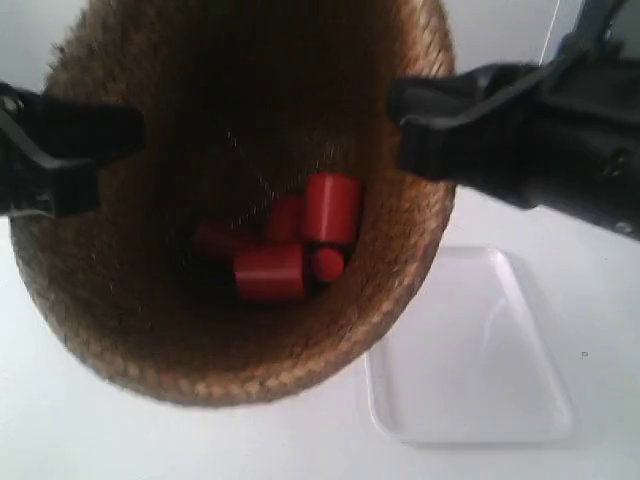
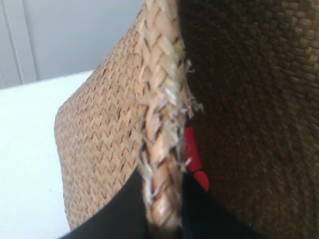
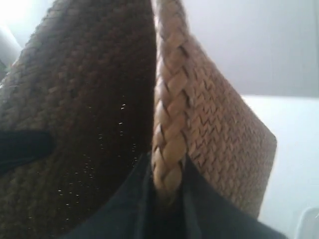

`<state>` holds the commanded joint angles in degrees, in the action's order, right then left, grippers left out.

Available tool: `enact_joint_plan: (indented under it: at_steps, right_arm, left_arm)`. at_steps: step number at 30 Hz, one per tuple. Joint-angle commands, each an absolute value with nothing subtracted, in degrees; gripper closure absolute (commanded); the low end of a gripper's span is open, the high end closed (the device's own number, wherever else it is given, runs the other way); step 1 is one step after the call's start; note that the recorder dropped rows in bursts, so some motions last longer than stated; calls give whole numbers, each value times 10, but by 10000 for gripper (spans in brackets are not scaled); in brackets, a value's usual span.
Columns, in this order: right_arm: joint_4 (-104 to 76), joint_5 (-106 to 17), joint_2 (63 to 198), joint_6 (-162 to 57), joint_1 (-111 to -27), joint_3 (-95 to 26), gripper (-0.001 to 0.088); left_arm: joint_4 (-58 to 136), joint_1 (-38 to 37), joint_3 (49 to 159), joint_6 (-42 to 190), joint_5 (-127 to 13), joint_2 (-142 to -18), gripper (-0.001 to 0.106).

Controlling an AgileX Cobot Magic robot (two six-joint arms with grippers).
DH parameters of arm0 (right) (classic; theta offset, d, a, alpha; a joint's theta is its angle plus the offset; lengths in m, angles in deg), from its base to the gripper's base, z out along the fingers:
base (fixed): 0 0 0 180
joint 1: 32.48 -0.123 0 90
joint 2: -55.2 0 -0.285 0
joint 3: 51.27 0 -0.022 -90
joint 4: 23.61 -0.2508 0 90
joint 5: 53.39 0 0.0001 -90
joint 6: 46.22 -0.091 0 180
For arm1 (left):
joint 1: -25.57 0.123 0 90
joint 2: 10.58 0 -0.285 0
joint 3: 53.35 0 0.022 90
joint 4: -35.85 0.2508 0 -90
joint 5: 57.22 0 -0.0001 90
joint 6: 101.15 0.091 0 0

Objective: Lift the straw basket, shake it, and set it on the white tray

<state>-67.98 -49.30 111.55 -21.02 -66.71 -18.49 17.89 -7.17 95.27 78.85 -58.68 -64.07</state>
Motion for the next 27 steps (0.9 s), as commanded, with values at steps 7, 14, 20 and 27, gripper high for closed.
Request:
enact_joint_plan:
  at_steps: [7, 14, 20, 27]
  right_arm:
    - [-625, -564, 1092, -129, -667, -148, 868]
    - [-660, -494, 1089, -156, -667, -193, 868]
    - [-612, -553, 1108, -116, -662, -151, 868]
    - [-610, -438, 1098, -132, -665, -244, 868]
  left_arm:
    - [225, -70, 962, 829, -618, -637, 1053]
    - [203, -82, 994, 779, -607, -648, 1053]
    - [256, -84, 976, 839, -597, -666, 1053]
    - [231, -99, 1027, 809, -616, -658, 1053]
